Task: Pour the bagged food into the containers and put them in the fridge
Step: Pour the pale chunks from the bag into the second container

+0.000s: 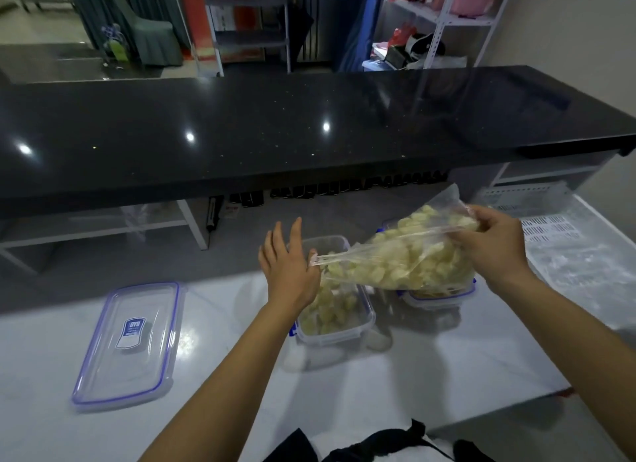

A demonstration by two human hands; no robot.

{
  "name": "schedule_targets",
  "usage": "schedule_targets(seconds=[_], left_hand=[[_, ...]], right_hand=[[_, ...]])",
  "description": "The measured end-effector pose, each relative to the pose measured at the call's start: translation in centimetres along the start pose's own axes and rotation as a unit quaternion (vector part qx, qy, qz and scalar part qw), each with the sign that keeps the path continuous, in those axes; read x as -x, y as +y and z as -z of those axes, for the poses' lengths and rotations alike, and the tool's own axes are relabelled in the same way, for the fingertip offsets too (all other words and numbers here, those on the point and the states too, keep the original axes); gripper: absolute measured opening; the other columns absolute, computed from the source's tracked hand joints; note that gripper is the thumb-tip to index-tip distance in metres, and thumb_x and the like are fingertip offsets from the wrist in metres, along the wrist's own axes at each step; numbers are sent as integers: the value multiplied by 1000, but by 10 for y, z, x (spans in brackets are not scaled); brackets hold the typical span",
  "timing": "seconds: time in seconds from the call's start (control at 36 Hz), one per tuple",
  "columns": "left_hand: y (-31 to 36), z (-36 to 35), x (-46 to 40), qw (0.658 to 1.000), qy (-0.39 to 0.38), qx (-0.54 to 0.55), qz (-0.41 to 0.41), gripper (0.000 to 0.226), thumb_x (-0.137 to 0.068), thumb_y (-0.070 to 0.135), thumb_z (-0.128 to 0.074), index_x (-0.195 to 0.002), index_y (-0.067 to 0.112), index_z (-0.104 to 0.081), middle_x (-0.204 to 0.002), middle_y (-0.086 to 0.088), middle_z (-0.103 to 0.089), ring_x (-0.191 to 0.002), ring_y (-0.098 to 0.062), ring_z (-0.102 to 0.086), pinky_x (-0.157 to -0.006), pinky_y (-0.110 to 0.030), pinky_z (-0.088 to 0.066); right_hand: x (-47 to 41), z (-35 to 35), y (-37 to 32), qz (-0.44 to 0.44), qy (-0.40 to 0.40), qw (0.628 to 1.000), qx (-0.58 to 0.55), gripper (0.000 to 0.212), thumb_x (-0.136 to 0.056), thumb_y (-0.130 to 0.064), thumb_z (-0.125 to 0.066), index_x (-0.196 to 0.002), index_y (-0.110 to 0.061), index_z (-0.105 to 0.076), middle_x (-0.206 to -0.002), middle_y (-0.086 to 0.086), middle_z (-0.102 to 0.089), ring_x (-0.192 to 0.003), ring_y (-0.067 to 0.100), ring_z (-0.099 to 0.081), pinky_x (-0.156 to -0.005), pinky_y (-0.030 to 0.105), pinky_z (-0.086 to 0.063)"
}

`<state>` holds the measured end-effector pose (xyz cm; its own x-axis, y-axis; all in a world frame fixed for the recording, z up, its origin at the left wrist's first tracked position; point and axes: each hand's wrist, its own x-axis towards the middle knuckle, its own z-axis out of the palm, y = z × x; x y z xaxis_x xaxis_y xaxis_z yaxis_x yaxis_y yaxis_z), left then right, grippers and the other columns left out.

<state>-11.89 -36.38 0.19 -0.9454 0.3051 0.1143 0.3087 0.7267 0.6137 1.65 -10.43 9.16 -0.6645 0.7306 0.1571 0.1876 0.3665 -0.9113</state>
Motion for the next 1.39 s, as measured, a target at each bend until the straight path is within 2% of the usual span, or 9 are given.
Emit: schedule_targets(seconds=[0.17, 0.28, 0.36, 0.58, 0.67, 0.81, 1.0, 1.08, 1.39], left_hand=[[2, 3, 1, 1000, 6, 4, 15, 62, -103, 29, -41, -157, 32, -11, -167, -8, -2, -152, -28, 3, -123, -48, 0], [8, 3, 5, 1000, 16, 11, -9, 65, -99, 21, -42, -156, 32, -12, -166, -7, -3, -152, -25, 3, -122, -47, 1], [8, 4, 5, 1000, 8, 13, 6, 72, -94, 12, -44, -156, 32, -13, -166, -8, -4, -152, -27, 2, -123, -49, -1], [4, -3, 17, 999, -24, -17, 20, 78, -88, 10, -47, -156, 30, -15, -165, -11, -6, -151, -29, -1, -122, -47, -3], [1, -6, 19, 999, -21, -25, 24, 79, -89, 10, -47, -157, 31, -14, -165, -11, -7, -151, -29, -1, -122, -48, -4], [-2, -6, 20, 999, -25, -19, 25, 82, -86, 9, -47, -157, 33, -12, -166, -10, -5, -151, -29, 1, -122, -48, -1], [-1, -5, 18, 999, -24, -12, 26, 83, -86, 8, -46, -157, 33, -11, -166, -10, -5, -151, -28, 0, -121, -47, -1], [-1, -5, 19, 999, -24, -7, 27, 84, -86, 7, -47, -157, 33, -11, -166, -9, -6, -151, -28, 0, -121, -47, -1], [-5, -4, 19, 999, -19, 18, 37, 79, -89, 9, -47, -156, 34, -12, -165, -9, -8, -151, -27, -2, -121, -46, -2]], right_hand=[[-3, 1, 1, 3, -18, 1000, 6, 36, -74, -3, -80, -88, -34, -72, -83, -11, -72, -75, 2, -68, -72, 31, -59], [-10, 1, -5, 21, -22, 999, 22, 37, -76, -4, -79, -85, -39, -72, -83, -12, -72, -77, 3, -69, -63, 23, -56], [-11, -4, -3, 18, -72, 996, 41, 36, -76, 1, -79, -103, -23, -74, -86, -9, -70, -78, 6, -68, -65, 23, -56], [-26, -6, 11, -14, -154, 983, 96, 19, -77, -6, -82, -92, -7, -71, -82, 14, -71, -72, 18, -65, -64, 30, -54], [-17, -5, 29, -57, -176, 977, 103, 44, -71, -13, -89, -109, -5, -70, -99, 24, -69, -82, 21, -62, -79, 43, -55], [-2, 8, 50, -123, -231, 963, 63, 80, -40, -43, -93, -115, -30, -69, -107, 6, -68, -88, 16, -68, -74, 28, -55], [1, 2, 52, -137, -242, 958, 74, 58, -63, -26, -93, -111, -42, -66, -109, 6, -66, -89, 18, -70, -67, 24, -55], [1, -6, 42, -149, -262, 949, 89, 52, -67, -36, -90, -109, -46, -61, -105, -6, -64, -86, 11, -69, -57, 19, -53], [-13, -23, 27, -158, -208, 961, 92, 23, -78, -12, -82, -99, -16, -75, -82, 2, -72, -69, 17, -71, -52, 28, -54]])
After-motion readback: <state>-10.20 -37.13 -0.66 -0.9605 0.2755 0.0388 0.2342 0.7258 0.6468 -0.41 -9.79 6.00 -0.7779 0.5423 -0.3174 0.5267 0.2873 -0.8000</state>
